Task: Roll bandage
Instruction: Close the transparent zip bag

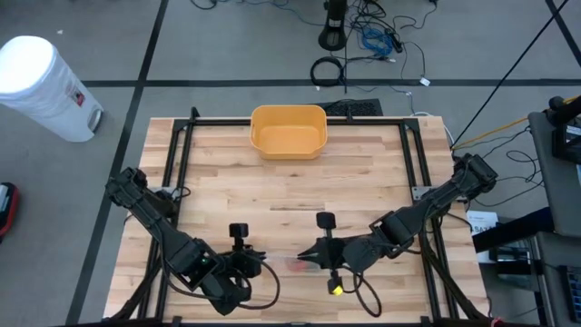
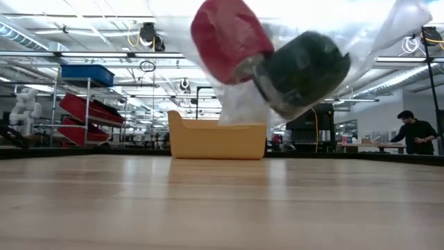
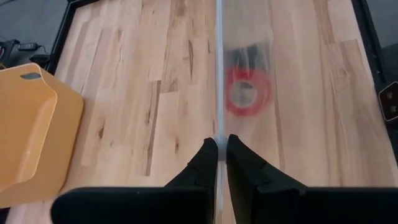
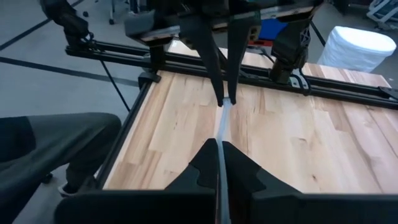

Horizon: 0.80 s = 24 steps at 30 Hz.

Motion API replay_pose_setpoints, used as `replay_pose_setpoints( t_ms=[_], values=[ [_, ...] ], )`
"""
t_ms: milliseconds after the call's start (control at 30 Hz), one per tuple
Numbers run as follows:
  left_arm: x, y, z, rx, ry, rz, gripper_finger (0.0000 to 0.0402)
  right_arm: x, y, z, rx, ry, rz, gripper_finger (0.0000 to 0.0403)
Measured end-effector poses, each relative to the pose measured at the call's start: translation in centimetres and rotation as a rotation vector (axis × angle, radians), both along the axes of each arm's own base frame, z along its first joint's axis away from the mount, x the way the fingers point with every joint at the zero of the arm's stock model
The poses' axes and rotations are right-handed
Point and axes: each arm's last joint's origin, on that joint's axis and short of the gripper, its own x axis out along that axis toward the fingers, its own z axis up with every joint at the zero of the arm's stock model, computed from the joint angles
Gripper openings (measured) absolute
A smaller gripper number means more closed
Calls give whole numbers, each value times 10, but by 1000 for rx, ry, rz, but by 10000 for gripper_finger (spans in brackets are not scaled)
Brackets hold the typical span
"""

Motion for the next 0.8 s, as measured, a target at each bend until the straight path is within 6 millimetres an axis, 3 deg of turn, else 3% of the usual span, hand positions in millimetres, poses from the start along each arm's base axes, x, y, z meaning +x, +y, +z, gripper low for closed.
replay_pose_setpoints(
  t_ms=[267,633,800],
  values=[
    [-2,1,-1,-1,12,15,22,-13,0,10,8,-3,17,0],
    [-3,-1,-1,-2,17,9,24,-14,0,9,17,21,14,0],
    [-6,-6,-1,-13,6,-8,72,-15,0,9,18,20,16,0]
  ],
)
